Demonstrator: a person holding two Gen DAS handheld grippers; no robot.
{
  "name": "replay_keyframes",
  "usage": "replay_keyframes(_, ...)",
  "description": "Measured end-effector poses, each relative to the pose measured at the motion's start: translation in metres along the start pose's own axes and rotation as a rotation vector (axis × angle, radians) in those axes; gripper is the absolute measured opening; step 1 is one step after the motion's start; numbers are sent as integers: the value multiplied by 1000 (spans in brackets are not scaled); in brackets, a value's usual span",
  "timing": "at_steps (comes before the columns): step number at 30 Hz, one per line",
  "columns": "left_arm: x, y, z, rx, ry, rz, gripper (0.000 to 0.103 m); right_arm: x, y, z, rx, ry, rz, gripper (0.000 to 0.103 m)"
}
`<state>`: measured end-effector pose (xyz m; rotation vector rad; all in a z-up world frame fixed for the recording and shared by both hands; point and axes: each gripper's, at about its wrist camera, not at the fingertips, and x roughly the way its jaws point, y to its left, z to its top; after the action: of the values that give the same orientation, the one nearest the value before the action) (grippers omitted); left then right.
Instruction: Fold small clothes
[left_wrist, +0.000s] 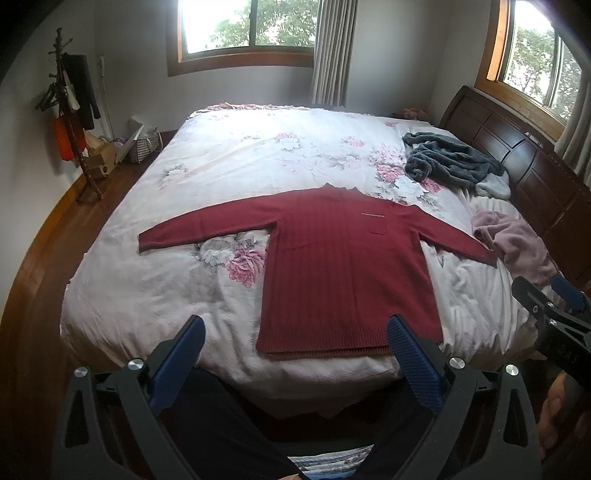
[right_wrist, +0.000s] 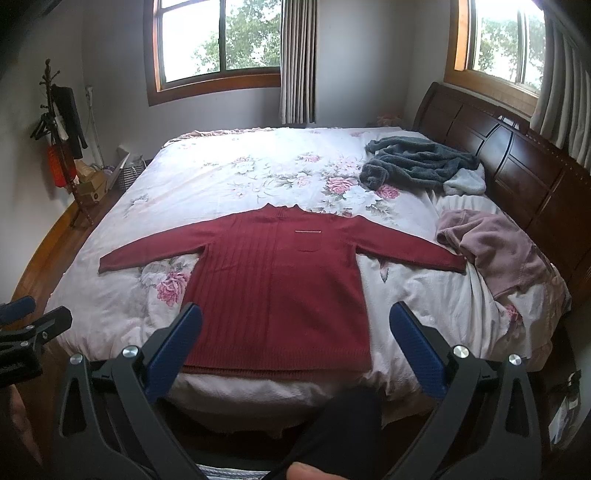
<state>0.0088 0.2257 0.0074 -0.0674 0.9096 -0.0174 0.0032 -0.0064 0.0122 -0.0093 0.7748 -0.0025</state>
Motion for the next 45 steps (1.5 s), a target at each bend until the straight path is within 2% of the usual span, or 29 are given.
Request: replay_keyframes(45,-2,11,7,1,-10,4,99,2,-3,-1,2,-6,-8,100)
